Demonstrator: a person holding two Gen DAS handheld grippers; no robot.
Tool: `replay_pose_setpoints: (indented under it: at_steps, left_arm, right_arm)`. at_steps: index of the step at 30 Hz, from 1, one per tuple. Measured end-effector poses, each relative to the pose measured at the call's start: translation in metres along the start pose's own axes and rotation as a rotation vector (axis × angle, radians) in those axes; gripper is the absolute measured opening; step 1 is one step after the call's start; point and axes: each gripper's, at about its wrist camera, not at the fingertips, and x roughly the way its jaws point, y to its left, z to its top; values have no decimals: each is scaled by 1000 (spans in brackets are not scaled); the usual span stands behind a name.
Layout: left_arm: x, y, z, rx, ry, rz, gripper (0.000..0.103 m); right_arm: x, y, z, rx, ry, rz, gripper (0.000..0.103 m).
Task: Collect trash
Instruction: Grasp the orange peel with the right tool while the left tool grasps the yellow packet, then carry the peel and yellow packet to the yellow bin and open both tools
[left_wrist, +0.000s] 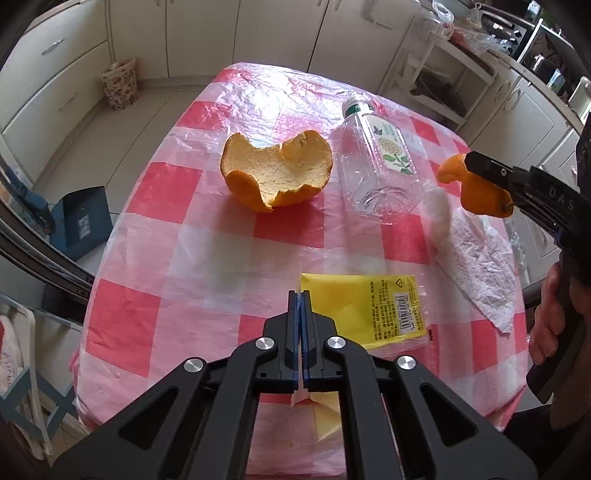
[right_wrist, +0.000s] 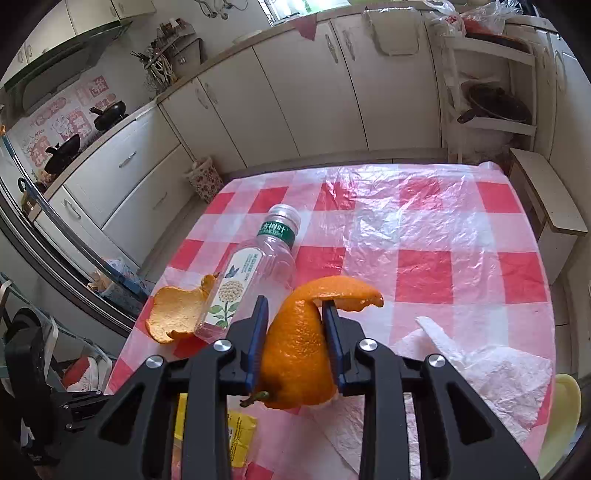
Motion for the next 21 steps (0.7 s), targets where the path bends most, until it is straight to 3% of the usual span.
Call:
replay_pose_setpoints:
  at_steps: [10,14,21]
  left_arm:
    - [-28,-22,-6,41,-115,-116,2]
    - [-20,-23,-6,19,-94,-140,2]
    - [-19,-32,-2,7,-102,-214,2]
  right_arm:
    - [-74,-51,-16,64,-72,-6,30]
    - [-90,-83,-23,176,-75,116,30]
    - [-107,-109,-27,210,-85,46,31]
